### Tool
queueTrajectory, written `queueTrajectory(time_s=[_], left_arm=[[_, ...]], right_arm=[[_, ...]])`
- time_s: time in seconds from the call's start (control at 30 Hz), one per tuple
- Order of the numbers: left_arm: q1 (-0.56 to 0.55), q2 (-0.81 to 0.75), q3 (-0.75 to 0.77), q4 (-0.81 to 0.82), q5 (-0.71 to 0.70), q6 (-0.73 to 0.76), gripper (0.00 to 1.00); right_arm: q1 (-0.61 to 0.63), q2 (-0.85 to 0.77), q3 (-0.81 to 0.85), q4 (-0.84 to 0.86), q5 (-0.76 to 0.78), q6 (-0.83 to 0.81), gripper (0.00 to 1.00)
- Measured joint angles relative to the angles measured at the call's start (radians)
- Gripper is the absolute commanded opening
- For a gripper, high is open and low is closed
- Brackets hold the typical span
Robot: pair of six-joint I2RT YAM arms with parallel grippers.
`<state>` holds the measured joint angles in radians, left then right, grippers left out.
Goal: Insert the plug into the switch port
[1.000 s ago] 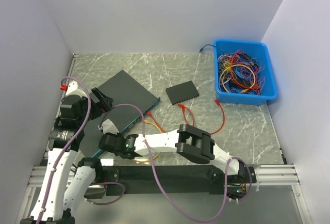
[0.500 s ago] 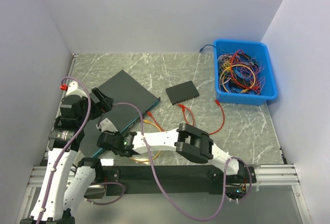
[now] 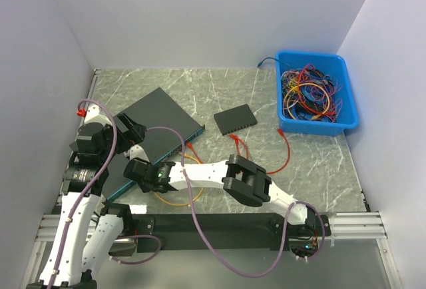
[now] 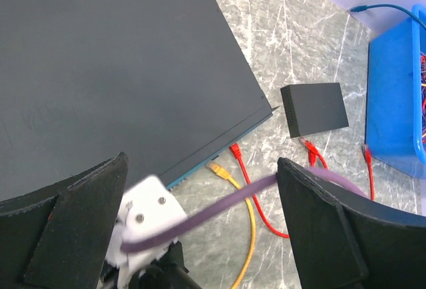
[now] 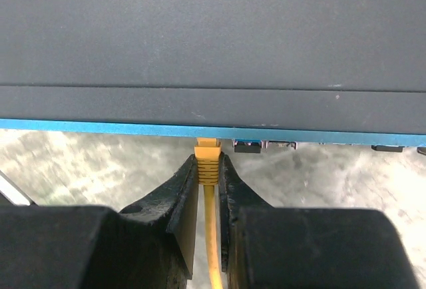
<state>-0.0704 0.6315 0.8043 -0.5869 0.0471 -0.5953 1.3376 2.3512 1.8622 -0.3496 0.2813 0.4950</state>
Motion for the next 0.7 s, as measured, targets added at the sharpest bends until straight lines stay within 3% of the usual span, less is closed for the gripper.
queueTrajectory(time_s=[0.03, 0.07, 0.17, 0.23, 0.27, 0.47, 0.7], left_arm=[[0.0, 0.0, 0.0, 0.0, 0.0, 0.0, 0.99], [-0.001, -0.001, 0.0, 0.0, 0.0, 0.0, 0.99], [-0.003, -0.001, 0.0, -0.002, 0.0, 0.0, 0.99], [-0.003, 0.0, 0.0, -0.002, 0.0, 0.0, 0.99], [-0.003, 0.0, 0.0, -0.002, 0.0, 0.0, 0.99], [-0.003, 0.005, 0.0, -0.002, 0.0, 0.0, 0.99], [-0.003, 0.062, 0.0, -0.001, -0.011, 0.008, 0.99]], right_arm=[[-0.003, 0.006, 0.008, 0.001, -0.002, 0.011, 0.05], [-0.006, 0.012, 0.019, -0.001, -0.004, 0.021, 0.23], [-0.017, 0.039, 0.059, 0.006, 0.008, 0.056, 0.54], [-0.026, 0.051, 0.083, 0.013, -0.017, 0.084, 0.62], [-0.026, 0.053, 0.083, 0.023, -0.012, 0.087, 0.74], [-0.028, 0.036, 0.028, 0.108, 0.0, 0.11, 0.9], [-0.07, -0.069, -0.163, 0.19, 0.063, 0.101, 0.93]])
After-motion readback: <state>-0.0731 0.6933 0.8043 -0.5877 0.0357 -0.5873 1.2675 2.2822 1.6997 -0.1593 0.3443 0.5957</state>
